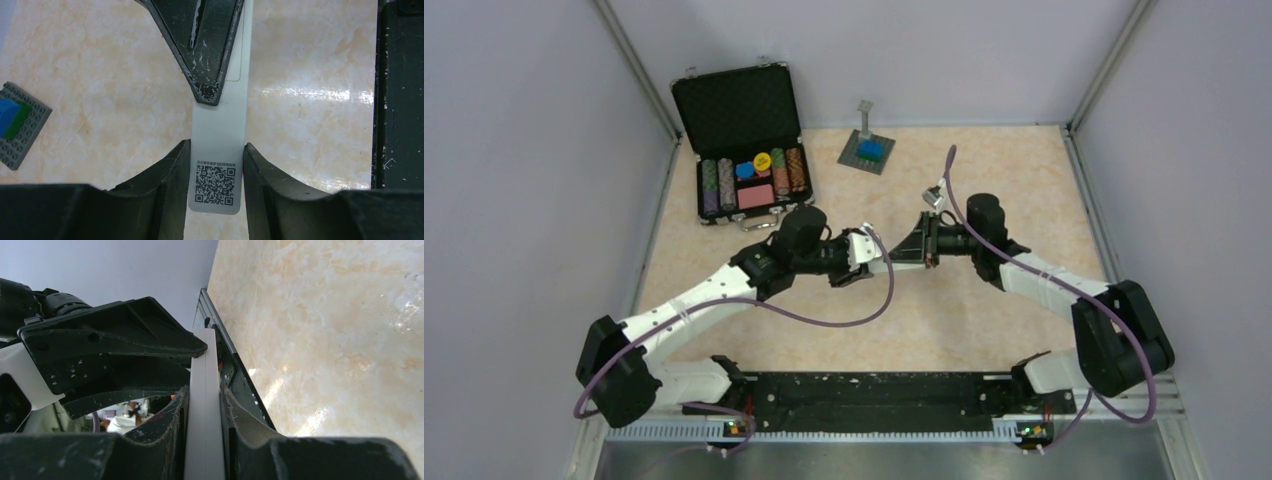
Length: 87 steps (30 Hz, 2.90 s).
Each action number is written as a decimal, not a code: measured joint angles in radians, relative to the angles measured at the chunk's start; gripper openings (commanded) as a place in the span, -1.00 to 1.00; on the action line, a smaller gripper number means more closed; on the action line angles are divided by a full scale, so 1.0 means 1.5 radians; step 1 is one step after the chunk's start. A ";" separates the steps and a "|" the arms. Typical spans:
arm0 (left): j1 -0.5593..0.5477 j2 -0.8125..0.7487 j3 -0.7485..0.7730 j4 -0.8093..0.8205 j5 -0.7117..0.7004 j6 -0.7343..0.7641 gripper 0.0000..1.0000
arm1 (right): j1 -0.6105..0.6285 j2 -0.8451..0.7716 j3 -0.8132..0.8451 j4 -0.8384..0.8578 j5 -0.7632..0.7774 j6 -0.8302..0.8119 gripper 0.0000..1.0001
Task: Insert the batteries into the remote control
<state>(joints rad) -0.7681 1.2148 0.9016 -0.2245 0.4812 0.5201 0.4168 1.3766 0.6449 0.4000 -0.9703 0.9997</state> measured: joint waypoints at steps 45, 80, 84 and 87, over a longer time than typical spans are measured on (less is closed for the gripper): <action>0.007 0.041 0.178 -0.020 -0.445 -1.274 0.70 | -0.001 -0.273 0.100 -0.130 0.308 -0.319 -1.00; 0.013 0.188 0.202 -0.002 -0.281 -1.537 -0.84 | 0.036 -0.241 -0.012 0.008 0.354 -0.351 -1.00; 0.013 0.189 0.204 -0.003 -0.283 -1.533 -1.00 | 0.037 -0.236 -0.012 0.014 0.355 -0.352 -0.81; 0.016 0.190 0.204 -0.012 -0.286 -1.532 -1.00 | 0.039 -0.227 -0.009 0.008 0.354 -0.351 -0.18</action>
<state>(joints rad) -0.7444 1.4998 1.2072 -0.2424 0.0517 -1.7775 0.4751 1.0363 0.6315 0.4118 -0.4393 0.4725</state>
